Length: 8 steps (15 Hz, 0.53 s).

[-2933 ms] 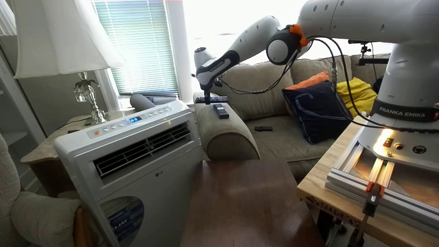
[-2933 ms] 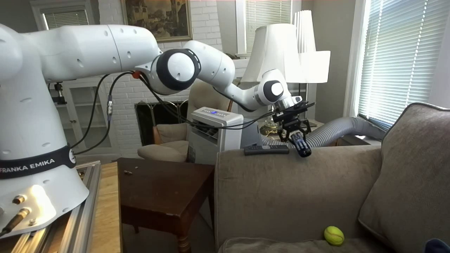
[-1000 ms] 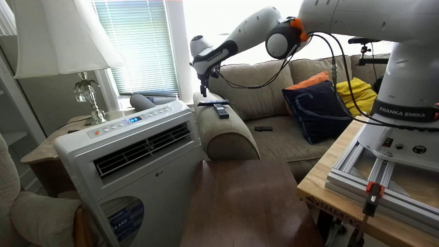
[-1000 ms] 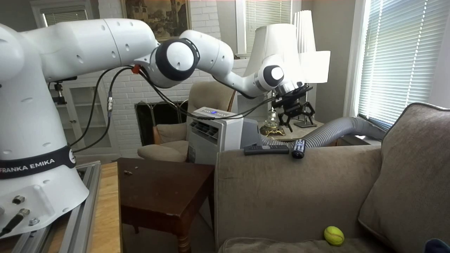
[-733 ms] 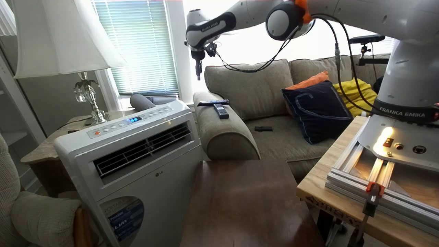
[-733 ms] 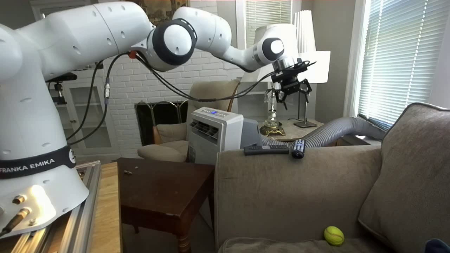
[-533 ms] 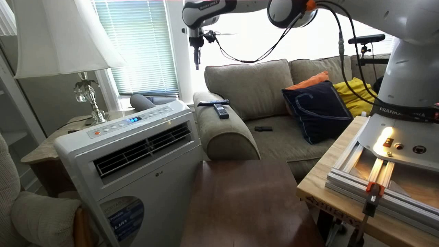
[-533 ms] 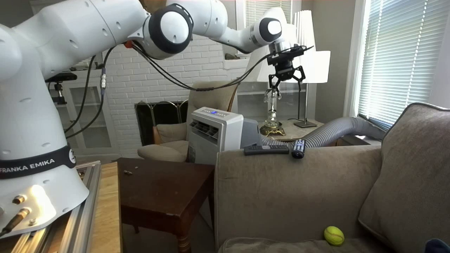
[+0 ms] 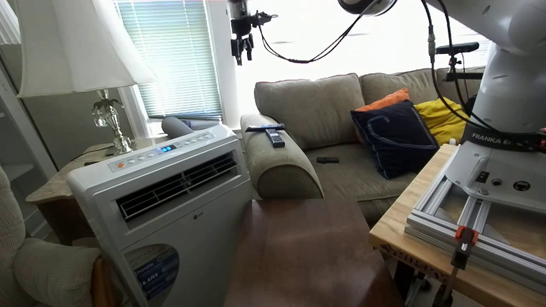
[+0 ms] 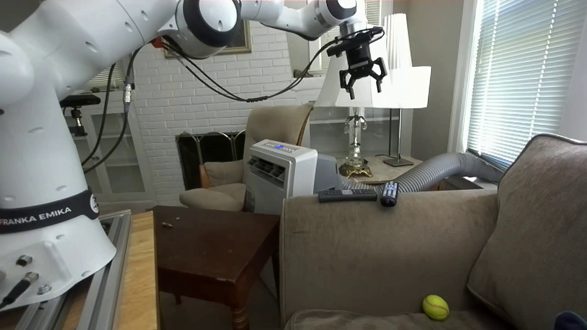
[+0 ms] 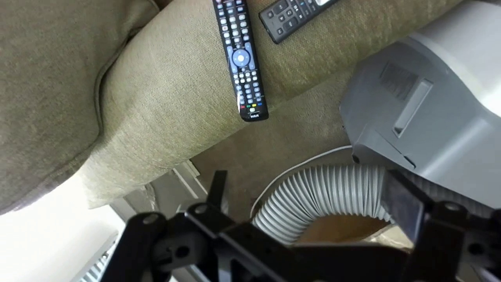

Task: Pick up the black remote on the table and put it on the sofas armrest

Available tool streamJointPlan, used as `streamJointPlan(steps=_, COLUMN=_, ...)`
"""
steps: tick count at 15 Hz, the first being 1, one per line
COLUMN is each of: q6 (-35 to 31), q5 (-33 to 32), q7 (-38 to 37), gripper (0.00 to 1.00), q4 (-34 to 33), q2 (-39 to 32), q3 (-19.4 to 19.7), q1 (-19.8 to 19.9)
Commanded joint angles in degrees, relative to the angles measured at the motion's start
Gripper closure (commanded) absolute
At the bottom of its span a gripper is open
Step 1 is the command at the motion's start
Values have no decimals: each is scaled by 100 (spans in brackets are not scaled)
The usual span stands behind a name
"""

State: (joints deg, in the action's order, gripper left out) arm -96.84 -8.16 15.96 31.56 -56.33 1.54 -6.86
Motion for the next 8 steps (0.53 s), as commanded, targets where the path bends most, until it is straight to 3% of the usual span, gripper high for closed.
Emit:
streamJointPlan(steps=1, q6=119, q5=87, q7=-1170, gripper=0, q4=413, q2=314, q3=58, q1=-76)
streamJointPlan(steps=5, q6=-29, q5=155, q7=-2218, gripper=0, q4=565, q2=369, q3=-29, q1=-64)
streamJointPlan(steps=8, q6=-804, q5=-32, q7=-1445, gripper=0, q4=878, q2=378, q3=-110, q1=-58)
